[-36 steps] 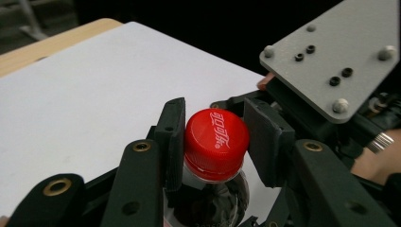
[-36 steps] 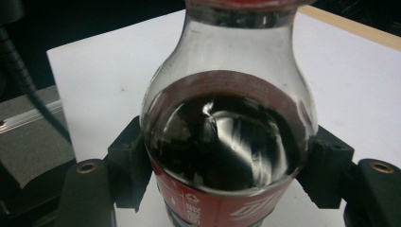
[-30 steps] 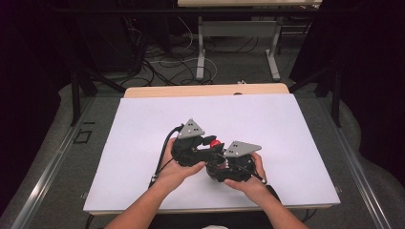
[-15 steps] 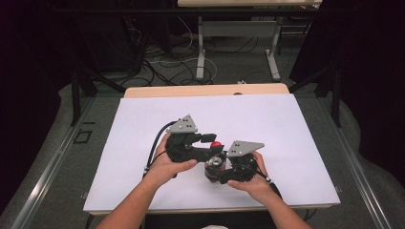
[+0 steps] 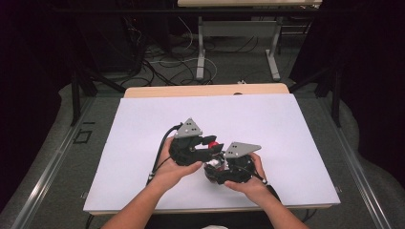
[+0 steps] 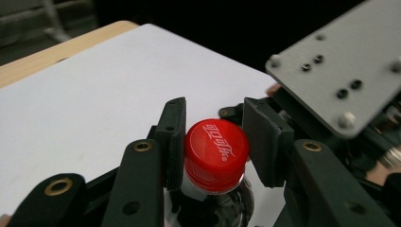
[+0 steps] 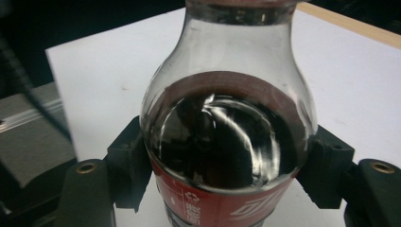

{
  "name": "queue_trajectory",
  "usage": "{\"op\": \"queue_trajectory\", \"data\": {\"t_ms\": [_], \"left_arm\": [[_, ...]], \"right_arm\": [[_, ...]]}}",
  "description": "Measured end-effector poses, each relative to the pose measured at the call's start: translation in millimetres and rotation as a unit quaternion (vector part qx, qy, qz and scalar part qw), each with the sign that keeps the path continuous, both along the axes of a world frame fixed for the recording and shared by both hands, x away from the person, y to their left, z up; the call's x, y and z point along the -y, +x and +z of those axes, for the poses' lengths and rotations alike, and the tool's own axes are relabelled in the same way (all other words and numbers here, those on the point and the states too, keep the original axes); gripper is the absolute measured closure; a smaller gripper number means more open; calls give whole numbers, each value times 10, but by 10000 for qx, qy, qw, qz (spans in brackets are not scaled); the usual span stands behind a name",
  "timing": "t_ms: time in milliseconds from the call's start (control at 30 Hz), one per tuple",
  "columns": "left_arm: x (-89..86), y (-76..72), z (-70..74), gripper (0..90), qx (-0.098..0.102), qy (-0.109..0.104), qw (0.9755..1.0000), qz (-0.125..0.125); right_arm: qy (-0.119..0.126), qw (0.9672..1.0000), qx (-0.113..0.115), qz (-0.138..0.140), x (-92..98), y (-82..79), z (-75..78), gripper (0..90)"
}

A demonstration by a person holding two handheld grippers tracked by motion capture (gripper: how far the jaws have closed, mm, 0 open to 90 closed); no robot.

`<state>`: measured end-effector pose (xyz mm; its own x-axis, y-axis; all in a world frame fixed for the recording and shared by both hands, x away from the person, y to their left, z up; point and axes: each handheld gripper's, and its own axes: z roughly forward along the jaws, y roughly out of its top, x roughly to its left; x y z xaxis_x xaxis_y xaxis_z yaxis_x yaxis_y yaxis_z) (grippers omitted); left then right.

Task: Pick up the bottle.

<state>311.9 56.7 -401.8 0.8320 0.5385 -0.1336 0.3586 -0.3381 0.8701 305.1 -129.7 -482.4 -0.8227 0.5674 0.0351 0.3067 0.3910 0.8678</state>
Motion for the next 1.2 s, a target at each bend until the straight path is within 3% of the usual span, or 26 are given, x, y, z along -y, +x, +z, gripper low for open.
{"op": "queue_trajectory", "data": {"t_ms": [67, 167, 233, 300, 400, 567, 700, 900, 1100, 1200], "left_arm": [[64, -57, -15, 619, 72, 69, 9995, 311], [92, -66, -18, 618, 55, 163, 9991, 378], [77, -37, -18, 563, 69, 97, 9996, 255], [24, -8, 4, 547, -13, 18, 10000, 67], [-70, 34, 40, 515, 18, -91, 9998, -167], [-185, 110, 39, 510, -277, -274, 9973, -629], [-211, 137, 11, 522, -199, -254, 9956, -875], [-190, 140, -12, 557, -212, -290, 9950, -934], [-158, 161, -21, 602, -319, -345, 9925, -1128], [-148, 158, -22, 608, -325, -368, 9929, -1084]], "right_arm": [[-32, 10000, 10, -73, -5, 0, -5, 301], [-79, 9999, 36, -134, -4, 12, -28, 300], [-34, 9999, -72, -85, 8, 11, -23, 300], [-11, 10000, 2, -57, 13, 18, -24, 300], [56, 10000, -70, 32, 34, 6, -4, 300], [90, 9998, -37, 167, 45, 7, 14, 300], [81, 9996, 65, 280, 29, 7, 12, 300], [82, 9995, 13, 292, 23, -3, 9, 301], [77, 9994, -26, 340, 0, -35, 23, 301], [105, 9993, 8, 372, -4, -32, 25, 302]]}}
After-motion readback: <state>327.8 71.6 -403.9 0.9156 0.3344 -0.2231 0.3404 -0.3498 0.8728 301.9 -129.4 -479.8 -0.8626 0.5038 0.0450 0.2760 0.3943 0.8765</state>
